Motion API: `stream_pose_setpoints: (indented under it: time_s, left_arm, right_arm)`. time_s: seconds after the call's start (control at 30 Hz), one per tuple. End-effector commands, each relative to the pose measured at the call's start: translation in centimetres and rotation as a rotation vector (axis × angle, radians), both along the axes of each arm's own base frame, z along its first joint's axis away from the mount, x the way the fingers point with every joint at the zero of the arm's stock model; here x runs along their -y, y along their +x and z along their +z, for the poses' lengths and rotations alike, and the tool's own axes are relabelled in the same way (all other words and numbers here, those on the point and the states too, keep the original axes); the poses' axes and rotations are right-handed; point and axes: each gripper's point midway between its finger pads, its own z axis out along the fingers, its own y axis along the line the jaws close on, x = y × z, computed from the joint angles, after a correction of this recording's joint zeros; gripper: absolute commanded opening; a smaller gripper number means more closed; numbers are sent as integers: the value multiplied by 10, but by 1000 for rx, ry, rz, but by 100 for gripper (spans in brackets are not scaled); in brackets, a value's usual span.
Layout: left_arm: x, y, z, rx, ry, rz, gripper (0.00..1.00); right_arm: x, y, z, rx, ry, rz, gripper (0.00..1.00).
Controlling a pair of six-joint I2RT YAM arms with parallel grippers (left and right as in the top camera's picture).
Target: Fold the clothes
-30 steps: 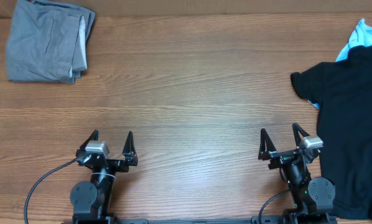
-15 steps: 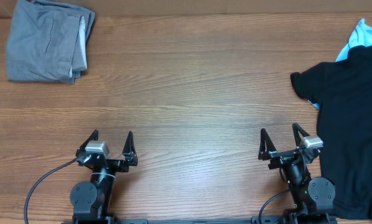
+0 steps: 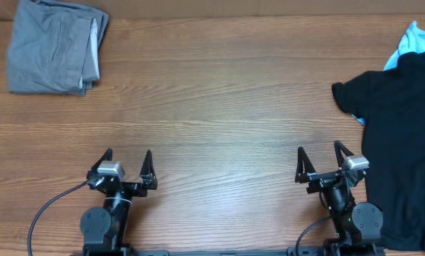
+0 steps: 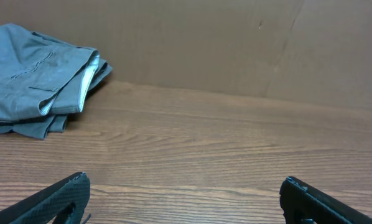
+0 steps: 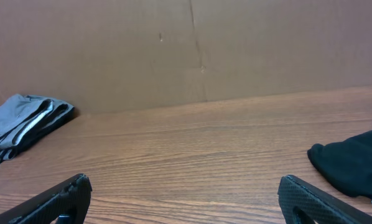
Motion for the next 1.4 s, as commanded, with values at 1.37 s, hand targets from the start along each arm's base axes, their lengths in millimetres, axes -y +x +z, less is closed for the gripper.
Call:
stream_pose_setpoints:
  time_s: [1.37]
  left_arm:
    - [-1, 0, -1, 4, 23, 8, 100]
  right_arm:
    - [-36, -29, 91, 262, 273, 275, 100]
